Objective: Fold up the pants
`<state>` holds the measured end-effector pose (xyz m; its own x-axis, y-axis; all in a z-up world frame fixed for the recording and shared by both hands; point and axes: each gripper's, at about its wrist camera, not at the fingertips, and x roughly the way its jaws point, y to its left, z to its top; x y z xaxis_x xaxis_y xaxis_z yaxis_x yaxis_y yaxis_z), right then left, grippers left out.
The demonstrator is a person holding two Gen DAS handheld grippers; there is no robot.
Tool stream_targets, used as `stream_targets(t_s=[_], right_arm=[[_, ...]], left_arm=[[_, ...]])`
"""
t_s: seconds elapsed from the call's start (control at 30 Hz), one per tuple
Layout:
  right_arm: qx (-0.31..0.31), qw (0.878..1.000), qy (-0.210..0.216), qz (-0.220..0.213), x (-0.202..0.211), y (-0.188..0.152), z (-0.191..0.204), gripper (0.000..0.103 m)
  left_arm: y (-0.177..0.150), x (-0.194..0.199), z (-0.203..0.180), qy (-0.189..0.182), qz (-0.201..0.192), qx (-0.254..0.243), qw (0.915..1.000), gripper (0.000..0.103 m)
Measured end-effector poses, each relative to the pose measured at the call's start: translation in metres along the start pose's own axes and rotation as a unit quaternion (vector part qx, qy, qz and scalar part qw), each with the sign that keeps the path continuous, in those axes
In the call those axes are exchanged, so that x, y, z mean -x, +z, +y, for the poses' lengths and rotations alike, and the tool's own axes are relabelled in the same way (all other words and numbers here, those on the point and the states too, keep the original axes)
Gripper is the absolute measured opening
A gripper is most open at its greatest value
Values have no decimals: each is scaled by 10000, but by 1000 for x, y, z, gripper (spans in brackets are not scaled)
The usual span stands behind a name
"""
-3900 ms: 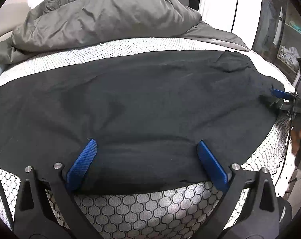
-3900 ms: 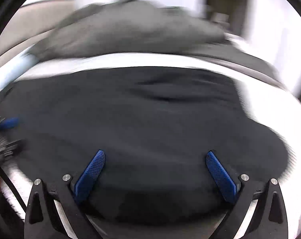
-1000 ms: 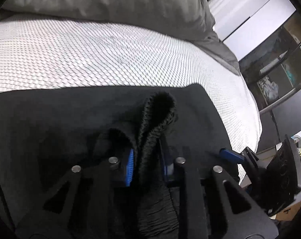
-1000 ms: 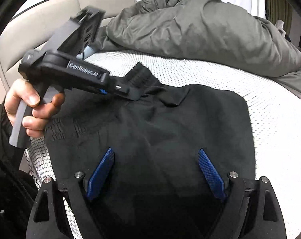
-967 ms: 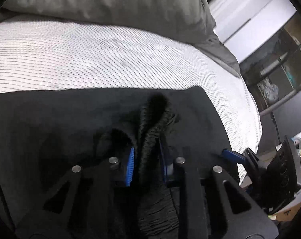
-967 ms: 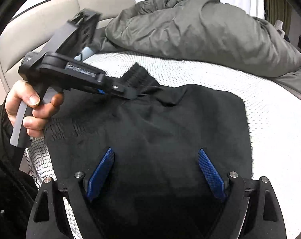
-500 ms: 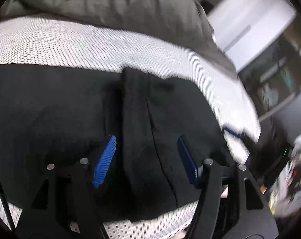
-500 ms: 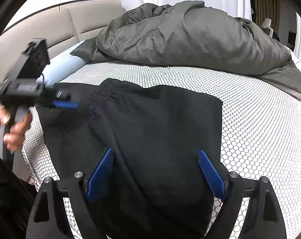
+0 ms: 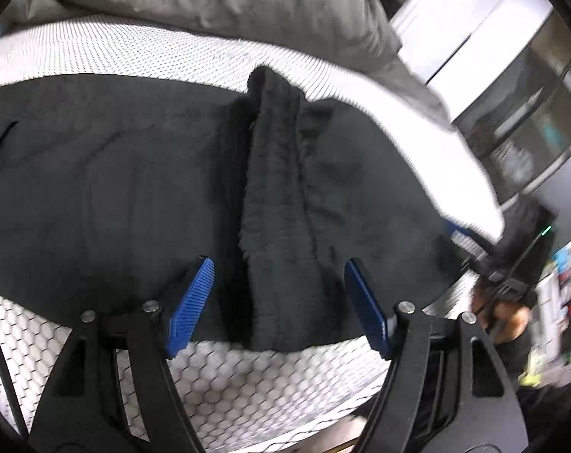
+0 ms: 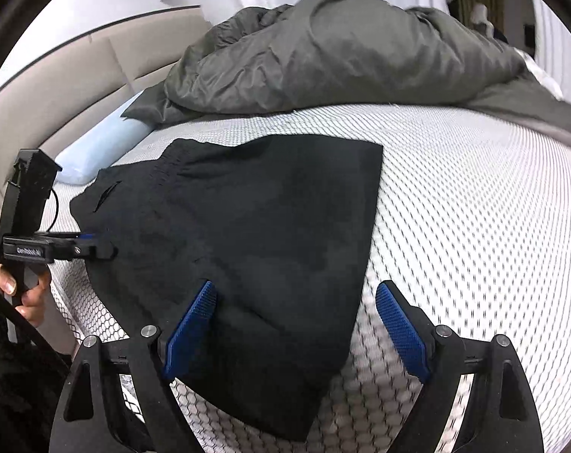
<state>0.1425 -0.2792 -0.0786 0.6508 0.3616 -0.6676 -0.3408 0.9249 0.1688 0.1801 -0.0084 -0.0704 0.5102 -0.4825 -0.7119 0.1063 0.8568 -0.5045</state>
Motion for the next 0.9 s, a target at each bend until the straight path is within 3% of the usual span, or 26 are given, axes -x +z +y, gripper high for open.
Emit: stream_targets(t_s=[0.1, 0.23, 0.47, 0.53, 0.63, 0.67, 0.7, 0.77, 0.9], right_arm=[[-129, 9999, 15, 43, -1, -2, -5, 88], [-224, 9997, 78, 62, -4, -1, -8, 88], [-198, 9995, 166, 178, -11, -1, -1, 89], [-142, 9996, 181, 172, -12, 0, 3, 89], [-92, 9997, 136, 187, -15, 0, 7, 90], [-90, 9997, 131, 195, -16, 1, 8, 90], [-98, 9997, 124, 205, -17, 1, 8, 90], [-124, 9996, 106, 230, -20, 1, 8, 90], [-115, 9996, 128, 239, -22, 1, 8, 90]], left_arm=[[12, -8, 7, -348, 69, 349, 9988, 69], [14, -19, 26, -461, 304, 678, 9962, 69], [33, -39, 55, -1443, 395, 1476, 9777, 69], [39, -45, 55, -1405, 389, 1399, 9794, 69], [46, -55, 49, -967, 419, 1137, 9879, 69], [47, -59, 45, -804, 365, 1079, 9902, 63], [48, -60, 42, -632, 273, 1022, 9924, 47], [46, -56, 35, -265, 16, 948, 9951, 30], [44, -35, 21, -263, -439, 731, 9960, 15]])
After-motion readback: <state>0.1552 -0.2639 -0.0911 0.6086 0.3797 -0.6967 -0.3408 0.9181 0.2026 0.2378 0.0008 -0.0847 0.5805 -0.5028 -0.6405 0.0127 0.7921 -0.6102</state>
